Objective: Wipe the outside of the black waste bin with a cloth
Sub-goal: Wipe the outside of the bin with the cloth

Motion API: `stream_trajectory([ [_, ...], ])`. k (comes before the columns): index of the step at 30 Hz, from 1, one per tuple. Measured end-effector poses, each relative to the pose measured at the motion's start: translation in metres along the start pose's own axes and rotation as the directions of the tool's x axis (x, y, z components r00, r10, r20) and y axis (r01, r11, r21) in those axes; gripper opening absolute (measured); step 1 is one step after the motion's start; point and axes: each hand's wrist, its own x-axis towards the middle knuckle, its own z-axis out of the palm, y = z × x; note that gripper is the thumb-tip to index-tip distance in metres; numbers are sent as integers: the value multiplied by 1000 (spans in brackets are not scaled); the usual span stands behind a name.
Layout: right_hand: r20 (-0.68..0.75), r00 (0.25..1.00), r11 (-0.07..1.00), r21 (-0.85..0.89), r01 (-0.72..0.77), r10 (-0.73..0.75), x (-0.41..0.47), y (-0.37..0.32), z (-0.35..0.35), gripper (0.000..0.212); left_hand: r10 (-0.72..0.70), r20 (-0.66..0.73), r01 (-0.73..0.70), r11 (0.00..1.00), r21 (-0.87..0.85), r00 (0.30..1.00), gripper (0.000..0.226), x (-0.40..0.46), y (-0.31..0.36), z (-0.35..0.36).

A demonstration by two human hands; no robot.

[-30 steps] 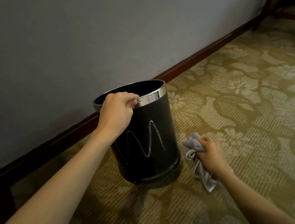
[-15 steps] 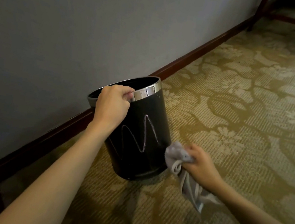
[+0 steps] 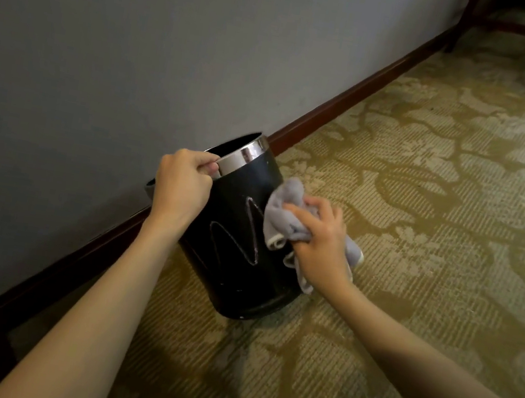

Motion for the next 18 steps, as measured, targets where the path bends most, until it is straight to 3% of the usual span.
stream_trajectory([
  [4, 155, 983, 990, -117, -79, 97, -35, 40, -7, 40, -49, -15, 49, 999, -8, 999, 26, 4, -8, -7],
  [7, 206, 968, 985, -129, -118, 143, -35, 54, -16, 37, -1, -17, 0, 1000, -4, 1000, 24, 0, 1, -1],
  [10, 124, 987, 992, -88, -95, 106, -8, 35, -18, 32, 69, -22, -68, 996, 56, 997, 20, -6, 17, 14],
  [15, -143, 989, 997, 75, -31, 42, 49, -10, -23, 35, 146, 21, -148, 982, 113, 989, 24, -16, 36, 33],
  [18, -149, 989, 998, 61, 1, 8, 44, -13, -21, 37, 150, 27, -151, 984, 91, 988, 25, -16, 32, 31],
])
